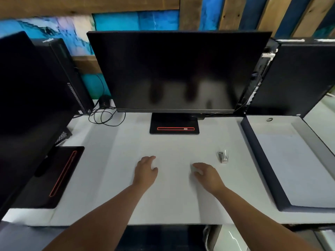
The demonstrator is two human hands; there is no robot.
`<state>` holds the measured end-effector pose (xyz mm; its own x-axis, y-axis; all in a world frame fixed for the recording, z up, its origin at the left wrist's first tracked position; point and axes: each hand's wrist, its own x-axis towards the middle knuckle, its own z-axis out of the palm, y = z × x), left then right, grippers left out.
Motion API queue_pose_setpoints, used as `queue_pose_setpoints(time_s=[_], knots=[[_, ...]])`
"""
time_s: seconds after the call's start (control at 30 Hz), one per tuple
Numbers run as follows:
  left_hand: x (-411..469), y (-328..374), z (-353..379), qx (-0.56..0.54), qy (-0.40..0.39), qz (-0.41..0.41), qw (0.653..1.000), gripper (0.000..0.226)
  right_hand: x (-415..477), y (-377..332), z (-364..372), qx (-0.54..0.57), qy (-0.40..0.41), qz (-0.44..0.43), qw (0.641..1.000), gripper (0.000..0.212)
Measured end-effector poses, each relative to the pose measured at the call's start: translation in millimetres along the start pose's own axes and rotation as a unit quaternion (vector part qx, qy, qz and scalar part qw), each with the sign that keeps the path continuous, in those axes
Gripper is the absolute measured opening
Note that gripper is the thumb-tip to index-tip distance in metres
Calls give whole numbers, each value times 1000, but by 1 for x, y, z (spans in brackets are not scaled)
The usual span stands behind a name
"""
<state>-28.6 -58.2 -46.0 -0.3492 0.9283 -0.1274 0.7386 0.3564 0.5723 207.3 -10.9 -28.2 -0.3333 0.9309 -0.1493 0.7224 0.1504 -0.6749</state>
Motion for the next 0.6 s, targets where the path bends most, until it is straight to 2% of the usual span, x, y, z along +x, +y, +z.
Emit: queue_pose_setpoints(time_s=[0.1,0.23,0.3,0.37,0.4,0.47,0.6], knots=[[7,1,2,-24,-6,23,999,46,1,-5,6,-16,1,-22,1000,5],[5,-7,11,-38,13,68,997,39,6,2,8,-16,34,-33,999,10],[4,-14,14,-40,38,74,996,35,15,8,8,-29,23,-24,999,17],[4,-18,17,-29,65,83,994,33,26,12,10,-43,-4,-10,999,7],[7,-18,18,-23,70,84,994,34,31,14,13,-49,-18,1,999,13],[13,-15,19,-9,64,88,994,38,44,16,17,-70,-36,1,997,42],[27,-8,18,-4,38,98,994,45,68,4,14,-84,-5,2,996,41]])
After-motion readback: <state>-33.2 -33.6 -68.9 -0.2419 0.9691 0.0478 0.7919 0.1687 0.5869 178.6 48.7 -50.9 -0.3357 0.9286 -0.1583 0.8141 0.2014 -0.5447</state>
